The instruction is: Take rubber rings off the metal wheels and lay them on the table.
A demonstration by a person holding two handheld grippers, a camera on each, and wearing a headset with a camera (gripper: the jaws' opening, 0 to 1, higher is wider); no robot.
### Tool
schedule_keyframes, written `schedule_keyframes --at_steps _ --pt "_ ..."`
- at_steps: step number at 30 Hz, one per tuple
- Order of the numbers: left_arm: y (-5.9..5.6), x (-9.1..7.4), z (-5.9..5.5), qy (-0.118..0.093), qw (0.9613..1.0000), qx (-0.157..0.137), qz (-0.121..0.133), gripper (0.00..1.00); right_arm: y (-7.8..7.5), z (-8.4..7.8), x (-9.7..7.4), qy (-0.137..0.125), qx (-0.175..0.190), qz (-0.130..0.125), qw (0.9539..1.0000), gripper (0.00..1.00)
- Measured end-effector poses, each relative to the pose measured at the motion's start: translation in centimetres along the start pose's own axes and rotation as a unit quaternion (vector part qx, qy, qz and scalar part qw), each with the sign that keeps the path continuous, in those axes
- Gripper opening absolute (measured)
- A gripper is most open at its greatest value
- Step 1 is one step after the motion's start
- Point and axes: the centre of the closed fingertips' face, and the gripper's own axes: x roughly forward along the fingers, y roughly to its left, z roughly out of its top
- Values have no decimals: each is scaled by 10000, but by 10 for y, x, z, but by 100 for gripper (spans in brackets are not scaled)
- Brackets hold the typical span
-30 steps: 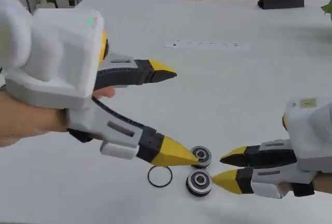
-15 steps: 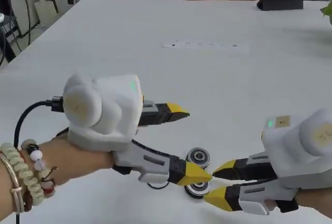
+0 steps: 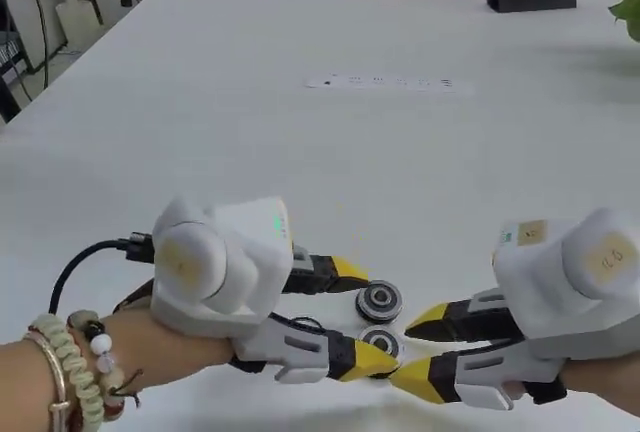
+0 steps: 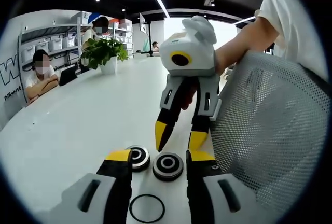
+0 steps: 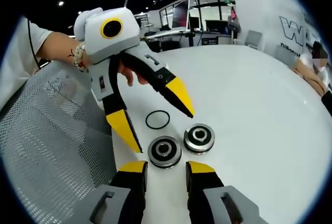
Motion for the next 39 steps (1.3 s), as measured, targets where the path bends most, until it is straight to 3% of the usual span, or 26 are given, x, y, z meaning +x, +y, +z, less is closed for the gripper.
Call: schedule_keyframes --at_steps 3,6,13,23,28,39 --pt "-2 3 -3 -26 9998 -189 -5 33 0 0 0 -3 1 9 10000 27" --pt "-9 6 -8 101 9999 -29 -115 26 0 0 1 -8 -19 0 10000 27" --pt "-15 10 -16 232 9995 -66 -181 22 1 -1 2 9 -56 17 10000 26" --pt "-11 11 -17 256 9997 -51 -36 12 6 -1 6 10 -299 54 9995 26" --pt "-14 12 -18 269 9995 84 -131 8 4 -1 7 27 -363 2 9993 26" --pt "-13 12 -17 247 9996 33 -125 8 2 0 7 -12 -290 -12 9996 21"
